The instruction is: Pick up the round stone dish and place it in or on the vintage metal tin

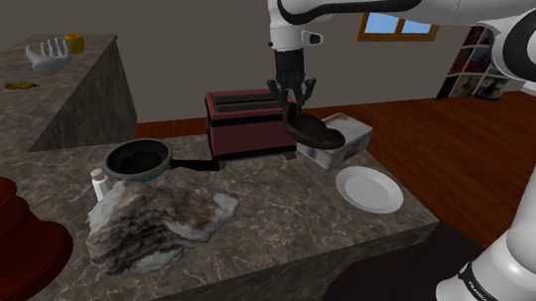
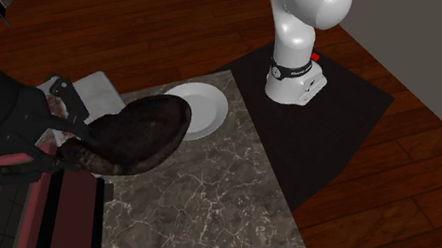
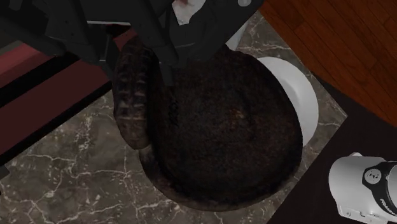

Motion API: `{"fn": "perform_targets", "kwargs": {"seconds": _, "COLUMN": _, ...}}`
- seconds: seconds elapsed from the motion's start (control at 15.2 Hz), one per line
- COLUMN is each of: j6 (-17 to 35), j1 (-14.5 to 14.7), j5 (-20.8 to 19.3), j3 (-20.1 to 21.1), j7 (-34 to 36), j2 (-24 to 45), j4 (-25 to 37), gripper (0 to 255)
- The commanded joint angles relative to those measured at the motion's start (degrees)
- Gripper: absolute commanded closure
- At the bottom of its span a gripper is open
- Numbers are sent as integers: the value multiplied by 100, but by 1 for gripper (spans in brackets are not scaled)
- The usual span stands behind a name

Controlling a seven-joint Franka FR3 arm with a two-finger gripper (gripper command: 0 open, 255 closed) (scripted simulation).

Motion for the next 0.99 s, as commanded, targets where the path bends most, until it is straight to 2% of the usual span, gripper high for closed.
{"fn": "perform_targets", "kwargs": {"seconds": 0.0, "j6": -90, "j1": -127, "j5": -71, "j3": -88, "j7": -242, "j2": 103, "j4": 188, "gripper": 255}}
{"fn": "perform_targets", "kwargs": {"seconds": 0.53, "j6": -443, "j1": -582, "j5": -350, "j3": -414, "j7": -1137, "j2": 583, "j4": 1026, "gripper": 255}}
{"fn": "perform_targets", "kwargs": {"seconds": 0.92, "j6": -936, "j1": -765, "j5": -640, "j3": -666, "j7": -1806, "j2": 1317, "j4": 2283, "gripper": 255}}
